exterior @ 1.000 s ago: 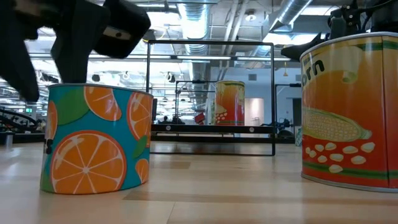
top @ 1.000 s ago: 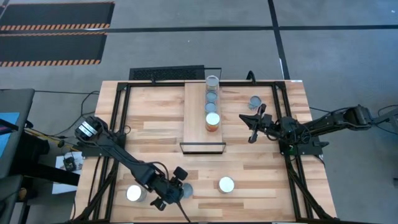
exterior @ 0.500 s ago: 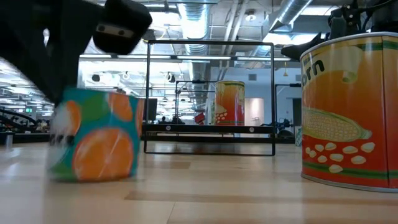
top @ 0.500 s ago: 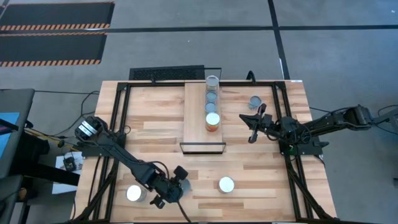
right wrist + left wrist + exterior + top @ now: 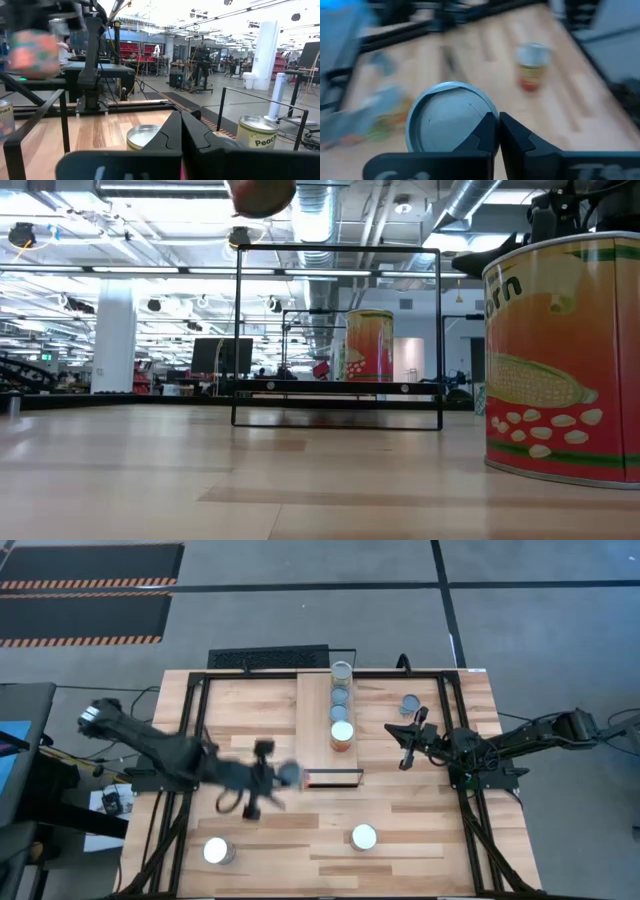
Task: Pick and place cans onto a shelf
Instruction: Put the small canned oranges on the shelf
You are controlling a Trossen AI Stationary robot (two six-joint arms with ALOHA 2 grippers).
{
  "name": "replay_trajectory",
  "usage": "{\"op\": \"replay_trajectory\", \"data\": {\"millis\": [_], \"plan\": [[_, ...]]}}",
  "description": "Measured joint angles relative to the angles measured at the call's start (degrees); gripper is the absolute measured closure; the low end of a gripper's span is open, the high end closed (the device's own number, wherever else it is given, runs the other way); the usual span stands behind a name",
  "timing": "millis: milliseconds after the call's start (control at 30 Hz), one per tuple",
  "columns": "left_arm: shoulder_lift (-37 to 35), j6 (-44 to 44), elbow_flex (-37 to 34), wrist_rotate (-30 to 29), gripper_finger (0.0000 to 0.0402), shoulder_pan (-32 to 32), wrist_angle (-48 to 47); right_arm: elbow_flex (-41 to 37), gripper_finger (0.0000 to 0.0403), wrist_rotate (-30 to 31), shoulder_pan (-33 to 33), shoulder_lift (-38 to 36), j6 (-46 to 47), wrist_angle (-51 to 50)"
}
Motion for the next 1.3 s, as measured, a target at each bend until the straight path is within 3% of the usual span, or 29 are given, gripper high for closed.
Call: {"op": "replay_trajectory", "data": {"millis": [200, 433, 600, 933, 1300], "plan": [[-3.21, 5.98, -0.02, 0.61, 0.0401, 15.71, -3.56, 0.00, 0.0394, 0.01, -0.09, 0.02, 0.06, -0.32], [2.82, 15.12, -2.67, 13.55, 0.0401, 34.08, 1.53, 0.00, 0.0394, 0.04, -0.15, 0.02, 0.20, -0.56], [9.25, 19.04, -5.49, 17.85, 0.0401, 42.90, 7.93, 0.00, 0.0394, 0.11, -0.17, 0.02, 0.17, -0.61], [23.33, 21.61, -3.87, 20.87, 0.0401, 48.51, 15.74, 0.00, 0.0394, 0.10, -1.01, 0.02, 0.17, -1.20], [25.53, 22.91, -2.49, 21.12, 0.0401, 49.62, 21.32, 0.00, 0.0394, 0.08, -1.28, 0.00, 0.22, -1.28]]}}
